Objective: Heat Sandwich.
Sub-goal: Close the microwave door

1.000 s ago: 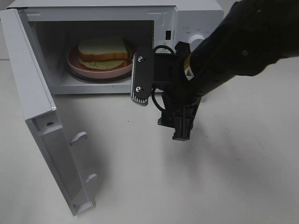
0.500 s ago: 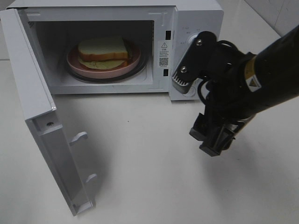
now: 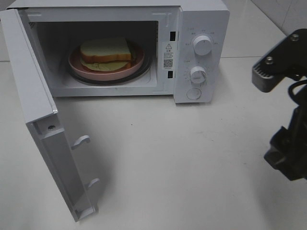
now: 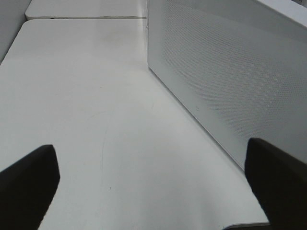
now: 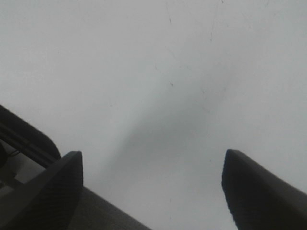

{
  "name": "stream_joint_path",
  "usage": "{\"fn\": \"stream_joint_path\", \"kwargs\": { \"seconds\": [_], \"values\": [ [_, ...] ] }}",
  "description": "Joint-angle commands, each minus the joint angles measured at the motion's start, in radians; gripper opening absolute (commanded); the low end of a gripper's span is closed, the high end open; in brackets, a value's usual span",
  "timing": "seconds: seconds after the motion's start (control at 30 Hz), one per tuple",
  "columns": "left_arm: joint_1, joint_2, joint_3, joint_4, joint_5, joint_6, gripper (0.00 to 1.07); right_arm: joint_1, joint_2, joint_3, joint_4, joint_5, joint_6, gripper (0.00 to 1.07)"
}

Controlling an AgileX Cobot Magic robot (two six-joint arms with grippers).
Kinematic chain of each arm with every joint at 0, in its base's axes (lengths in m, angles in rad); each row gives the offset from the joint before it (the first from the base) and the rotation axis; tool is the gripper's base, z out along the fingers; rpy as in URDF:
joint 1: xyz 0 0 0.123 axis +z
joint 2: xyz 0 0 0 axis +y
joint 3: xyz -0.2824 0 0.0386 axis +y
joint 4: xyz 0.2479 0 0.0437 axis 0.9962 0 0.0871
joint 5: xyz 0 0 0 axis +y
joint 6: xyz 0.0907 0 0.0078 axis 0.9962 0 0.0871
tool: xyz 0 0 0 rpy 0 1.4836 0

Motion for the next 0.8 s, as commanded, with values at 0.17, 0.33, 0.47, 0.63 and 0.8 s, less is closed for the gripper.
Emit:
{"fn": "stream_joint_path", "kwargs": {
  "seconds": [0.17,0.33,0.47,0.63,0.8],
  "values": [
    [-0.001,-0.024,0.002,-0.002,-0.002,-0.006,1.01,0.002,-0.168,0.002,0.012,0.182,0.011,0.76],
    [-0.001,-0.024,0.002,-0.002,-0.002,-0.006,1.01,0.002,-0.285,0.006,0.012,0.279,0.011,0.76],
    [-0.001,-0.024,0.002,-0.002,-0.002,-0.006,1.01,0.002,-0.439,0.008,0.011,0.324,0.010,0.76],
    [-0.001,-0.024,0.002,-0.002,-0.002,-0.006,1.01,-0.043,-0.582,0.049,0.003,0.326,0.010,0.76],
    [-0.001,-0.024,0.002,-0.002,-0.002,-0.006,1.01,-0.149,-0.712,0.103,0.004,0.312,0.010,0.76]
  ]
}}
